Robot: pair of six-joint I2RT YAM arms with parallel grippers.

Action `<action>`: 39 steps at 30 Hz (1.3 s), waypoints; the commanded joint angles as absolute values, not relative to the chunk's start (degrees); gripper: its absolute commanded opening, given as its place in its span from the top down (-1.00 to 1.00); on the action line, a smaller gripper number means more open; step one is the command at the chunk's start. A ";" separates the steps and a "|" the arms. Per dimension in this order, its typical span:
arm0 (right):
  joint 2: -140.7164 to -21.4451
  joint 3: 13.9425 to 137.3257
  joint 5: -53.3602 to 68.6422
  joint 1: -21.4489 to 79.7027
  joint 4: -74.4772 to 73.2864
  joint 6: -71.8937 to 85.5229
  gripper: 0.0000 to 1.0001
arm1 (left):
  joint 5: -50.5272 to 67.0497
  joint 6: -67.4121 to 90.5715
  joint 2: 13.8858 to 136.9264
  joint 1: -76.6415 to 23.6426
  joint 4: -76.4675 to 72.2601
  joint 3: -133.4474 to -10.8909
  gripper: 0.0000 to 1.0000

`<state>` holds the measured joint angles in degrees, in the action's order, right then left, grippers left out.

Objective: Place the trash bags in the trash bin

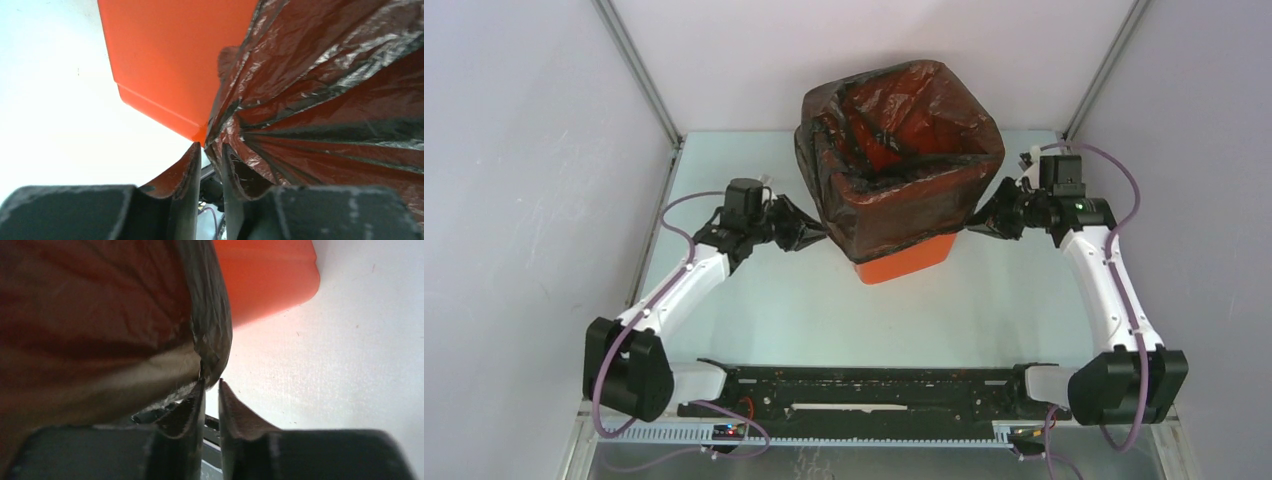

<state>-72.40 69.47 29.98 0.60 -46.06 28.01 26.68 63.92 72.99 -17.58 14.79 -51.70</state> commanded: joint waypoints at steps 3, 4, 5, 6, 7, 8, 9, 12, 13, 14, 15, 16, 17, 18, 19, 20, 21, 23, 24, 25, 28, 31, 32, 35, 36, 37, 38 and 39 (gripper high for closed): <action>-65.01 70.87 28.34 -3.06 -52.79 24.54 0.26 | 26.28 56.19 64.27 -12.66 23.65 -56.13 0.15; -64.17 71.58 28.19 -3.59 -53.81 24.30 0.18 | 26.28 56.62 62.46 -11.26 23.68 -55.56 0.03; -63.36 72.34 28.18 -3.95 -54.62 24.16 0.11 | 26.32 57.27 60.64 -9.78 23.43 -55.09 -0.08; -62.65 73.14 28.16 -4.08 -55.00 24.09 0.02 | 26.59 58.04 59.19 -8.12 22.65 -54.73 -0.19; -62.03 73.72 28.13 -4.19 -55.13 24.19 -0.06 | 26.96 59.07 58.25 -6.60 21.03 -54.46 -0.35; -61.74 74.31 28.17 -4.22 -54.98 24.36 -0.13 | 27.22 60.33 58.01 -5.08 19.50 -54.41 -0.46; -61.73 74.61 28.39 -4.22 -54.38 24.72 -0.20 | 27.55 61.62 58.41 -4.01 17.62 -54.67 -0.55; -63.28 74.63 30.36 -4.58 -51.68 27.19 -0.30 | 29.84 68.46 63.60 -2.64 7.71 -56.03 -0.81; -64.23 74.64 31.72 -4.77 -50.76 28.18 -0.30 | 30.25 70.58 65.86 -2.59 4.06 -56.73 -0.85; -65.08 74.63 32.93 -4.94 -49.93 29.21 -0.30 | 30.31 71.86 68.17 -2.38 2.12 -58.03 -0.88; -65.87 74.69 34.03 -5.31 -49.43 29.81 -0.30 | 30.32 72.38 70.84 -2.04 1.36 -59.90 -0.89; -66.51 74.81 34.69 -5.61 -49.18 30.31 -0.31 | 30.18 72.54 73.30 -1.51 1.38 -61.74 -0.89; -66.99 74.95 34.91 -5.89 -48.99 30.53 -0.31 | 30.19 73.15 75.42 -1.05 1.36 -63.63 -0.90; -67.39 75.09 35.11 -6.11 -48.73 30.56 -0.31 | 30.23 73.69 77.55 -0.71 0.87 -65.28 -0.90; -67.84 75.14 35.11 -6.15 -48.36 30.47 -0.32 | 30.06 73.81 79.59 -0.52 0.80 -67.02 -0.90; -68.52 75.07 34.79 -6.04 -47.99 30.00 -0.32 | 29.92 74.17 81.85 -0.31 1.14 -68.73 -0.89; -69.44 75.08 34.44 -5.92 -47.77 29.53 -0.31 | 29.97 75.09 83.97 -0.19 1.18 -70.28 -0.86; -71.34 75.06 33.84 -5.89 -47.57 28.87 -0.28 | 30.17 78.04 87.93 -0.18 -0.66 -71.54 -0.82; -72.15 75.06 33.70 -5.89 -47.22 28.69 -0.26 | 30.29 78.80 89.47 -0.24 -2.48 -72.11 -0.79; -72.77 75.06 33.55 -5.89 -46.93 28.68 -0.25 | 30.80 79.27 90.76 -0.38 -3.11 -73.13 -0.78; -74.62 75.10 33.60 -5.65 -45.76 28.60 -0.21 | 32.43 79.50 93.80 -1.83 -5.37 -75.30 -0.78; -76.20 75.06 33.32 -5.22 -45.37 28.31 -0.18 | 33.76 80.75 97.29 -3.37 -7.91 -75.73 -0.74; -76.65 75.07 33.31 -5.05 -45.21 28.24 -0.16 | 34.02 81.35 98.31 -3.73 -9.40 -75.54 -0.67; -77.57 75.08 33.20 -4.60 -44.79 27.99 -0.12 | 35.22 84.21 101.42 -4.73 -14.82 -74.77 -0.31; -77.80 75.06 32.96 -4.45 -44.64 28.07 -0.10 | 35.47 84.57 102.24 -5.07 -15.30 -74.66 -0.15; -78.13 75.06 32.82 -4.36 -44.41 28.05 -0.08 | 35.43 84.32 102.65 -5.28 -15.33 -74.51 0.02; -78.47 75.06 32.52 -4.19 -44.24 28.07 -0.06 | 35.17 83.75 102.94 -5.58 -15.04 -74.16 0.20; -78.88 75.10 32.40 -3.95 -44.03 28.18 -0.03 | 34.97 83.44 102.96 -5.80 -14.90 -73.52 0.38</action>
